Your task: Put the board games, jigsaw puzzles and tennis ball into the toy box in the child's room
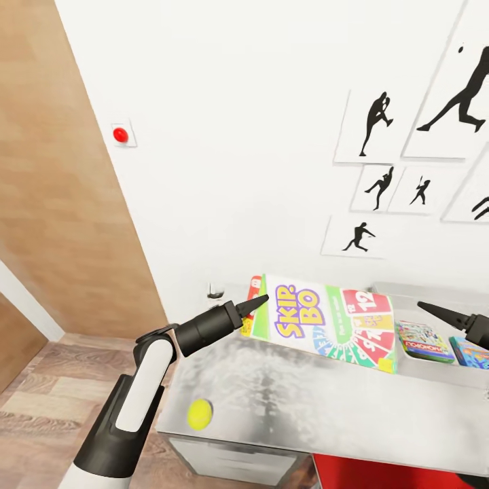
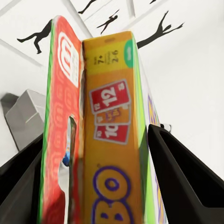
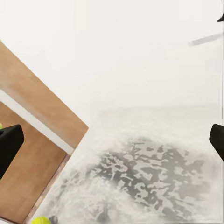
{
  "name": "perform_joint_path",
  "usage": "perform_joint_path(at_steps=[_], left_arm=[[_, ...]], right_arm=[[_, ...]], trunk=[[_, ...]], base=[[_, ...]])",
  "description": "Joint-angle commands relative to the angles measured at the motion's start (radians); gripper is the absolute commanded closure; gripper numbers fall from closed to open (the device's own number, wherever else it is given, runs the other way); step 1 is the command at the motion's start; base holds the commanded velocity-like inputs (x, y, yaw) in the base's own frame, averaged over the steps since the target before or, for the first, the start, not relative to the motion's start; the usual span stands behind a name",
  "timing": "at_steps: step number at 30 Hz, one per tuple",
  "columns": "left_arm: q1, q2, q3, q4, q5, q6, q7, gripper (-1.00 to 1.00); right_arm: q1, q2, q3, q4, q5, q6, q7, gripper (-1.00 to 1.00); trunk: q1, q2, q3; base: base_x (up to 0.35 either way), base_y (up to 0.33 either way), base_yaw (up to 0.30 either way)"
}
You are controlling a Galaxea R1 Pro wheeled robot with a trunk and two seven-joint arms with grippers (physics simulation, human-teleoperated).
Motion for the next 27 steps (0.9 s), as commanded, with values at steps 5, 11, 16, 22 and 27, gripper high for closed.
perform_joint_path(at_steps=[5, 11, 16, 22, 27], left_arm=[[-0.001, -0.001, 0.000, 0.000, 0.003, 0.006, 0.000, 1.00], [-0.001, -0.001, 0.000, 0.001, 0.002, 0.006, 0.002, 1.00], [-0.001, -0.001, 0.000, 0.002, 0.002, 0.000, 0.002, 1.00], [-0.001, -0.001, 0.000, 0.002, 0.002, -0.006, 0.001, 1.00], [-0.001, -0.001, 0.000, 0.002, 0.002, -0.009, 0.000, 1.00]], right_arm=[[-0.002, 0.000, -0.001, 0.000, 0.002, 0.004, 0.004, -1.00], [-0.001, 0.000, -0.001, 0.000, 0.002, 0.004, 0.003, -1.00], [-0.001, -0.002, -0.001, 0.000, 0.002, 0.004, 0.004, -1.00], [-0.001, -0.003, -0.001, 0.000, 0.003, 0.004, 0.004, -1.00], [-0.001, -0.004, -0.001, 0.000, 0.002, 0.004, 0.005, -1.00]], trunk=[[0.001, -0.002, -0.002], [0.001, -0.002, -0.002], [0.001, -0.002, -0.001], [0.001, -0.002, 0.002], [0.001, -0.002, 0.006]], base=[[0.000, -0.206, -0.005], [0.046, -0.256, -0.002], [0.108, -0.179, 0.000], [0.041, -0.056, -0.013], [0.014, -0.019, -0.065]])
